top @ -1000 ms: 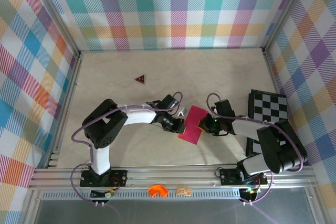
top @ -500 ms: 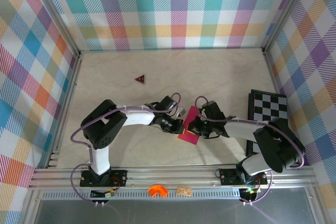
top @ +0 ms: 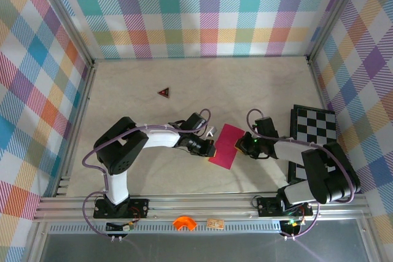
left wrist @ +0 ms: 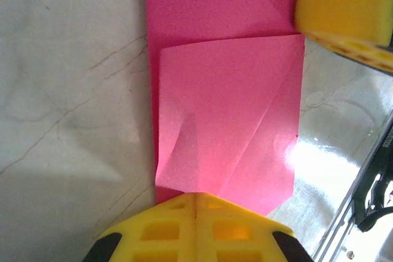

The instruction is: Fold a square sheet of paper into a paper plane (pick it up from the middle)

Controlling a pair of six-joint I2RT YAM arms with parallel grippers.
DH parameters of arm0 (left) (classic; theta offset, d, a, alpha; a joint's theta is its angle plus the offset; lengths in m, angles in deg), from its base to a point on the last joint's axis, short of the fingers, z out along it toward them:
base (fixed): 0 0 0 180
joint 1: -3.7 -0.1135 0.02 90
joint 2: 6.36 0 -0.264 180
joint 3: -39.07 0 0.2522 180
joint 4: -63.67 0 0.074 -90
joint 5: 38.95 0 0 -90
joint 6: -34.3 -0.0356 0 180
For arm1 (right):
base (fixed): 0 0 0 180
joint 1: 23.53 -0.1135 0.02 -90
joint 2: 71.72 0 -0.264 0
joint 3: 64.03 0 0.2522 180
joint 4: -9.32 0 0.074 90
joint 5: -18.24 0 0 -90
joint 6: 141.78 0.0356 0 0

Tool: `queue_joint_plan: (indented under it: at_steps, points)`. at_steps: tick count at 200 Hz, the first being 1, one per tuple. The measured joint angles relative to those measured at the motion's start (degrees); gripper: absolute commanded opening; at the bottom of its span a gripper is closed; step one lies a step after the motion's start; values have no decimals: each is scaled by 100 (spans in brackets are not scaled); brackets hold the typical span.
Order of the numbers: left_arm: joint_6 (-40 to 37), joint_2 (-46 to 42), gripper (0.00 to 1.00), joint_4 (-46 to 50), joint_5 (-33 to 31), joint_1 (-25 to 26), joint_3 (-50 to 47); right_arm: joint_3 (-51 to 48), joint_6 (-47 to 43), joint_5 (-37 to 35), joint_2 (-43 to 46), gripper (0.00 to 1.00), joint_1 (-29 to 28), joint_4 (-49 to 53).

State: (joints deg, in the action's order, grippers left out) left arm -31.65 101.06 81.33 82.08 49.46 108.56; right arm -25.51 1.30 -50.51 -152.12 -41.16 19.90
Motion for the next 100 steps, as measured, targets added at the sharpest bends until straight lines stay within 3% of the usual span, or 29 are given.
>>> queue_joint_plan:
  at_steps: [48, 71, 100]
  points:
    - [282, -87, 0, -254, -59, 13, -181, -131, -50, 173, 85, 5, 131, -101]
    - [704, -321, 0, -420, -210, 63, -476, -195, -92, 129, 396, 11, 181, 24]
    - [1373, -702, 0, -647, -656, 282, -918, -184, -177, 199, 800, 12, 186, 157]
